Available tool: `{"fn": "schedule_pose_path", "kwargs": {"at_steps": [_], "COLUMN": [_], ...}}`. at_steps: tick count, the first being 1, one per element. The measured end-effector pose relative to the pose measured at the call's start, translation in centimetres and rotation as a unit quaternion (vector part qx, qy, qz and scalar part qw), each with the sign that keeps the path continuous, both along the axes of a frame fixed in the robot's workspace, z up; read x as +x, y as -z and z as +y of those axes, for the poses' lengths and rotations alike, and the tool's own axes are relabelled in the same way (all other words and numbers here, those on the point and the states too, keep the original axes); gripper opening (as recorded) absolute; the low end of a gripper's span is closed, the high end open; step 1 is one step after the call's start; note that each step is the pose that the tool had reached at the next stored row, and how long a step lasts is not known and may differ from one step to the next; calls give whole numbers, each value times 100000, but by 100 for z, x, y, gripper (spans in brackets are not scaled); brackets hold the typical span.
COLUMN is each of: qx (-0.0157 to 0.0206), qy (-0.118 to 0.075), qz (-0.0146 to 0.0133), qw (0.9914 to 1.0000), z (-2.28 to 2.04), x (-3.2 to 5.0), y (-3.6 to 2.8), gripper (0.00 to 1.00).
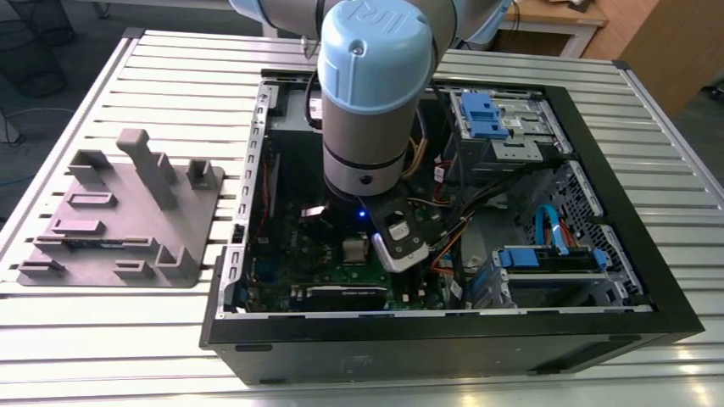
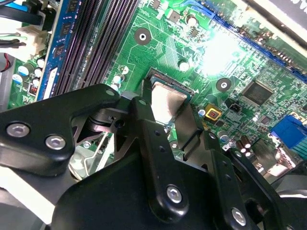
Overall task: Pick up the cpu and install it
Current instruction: 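Place the cpu into insertion slot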
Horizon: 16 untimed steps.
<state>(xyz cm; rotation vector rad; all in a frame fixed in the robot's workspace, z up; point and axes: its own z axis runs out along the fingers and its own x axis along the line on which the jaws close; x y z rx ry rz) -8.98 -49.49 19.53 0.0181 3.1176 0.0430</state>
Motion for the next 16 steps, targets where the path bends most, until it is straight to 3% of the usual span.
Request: {"fn": "schedule_pose_path", "kwargs": {"at_steps": [16], "qx": [2], "qy": [-1], "qz": [-1], "qw": [100000], "z": [0], "x": [0], "y": [-2], "gripper": [46]}}
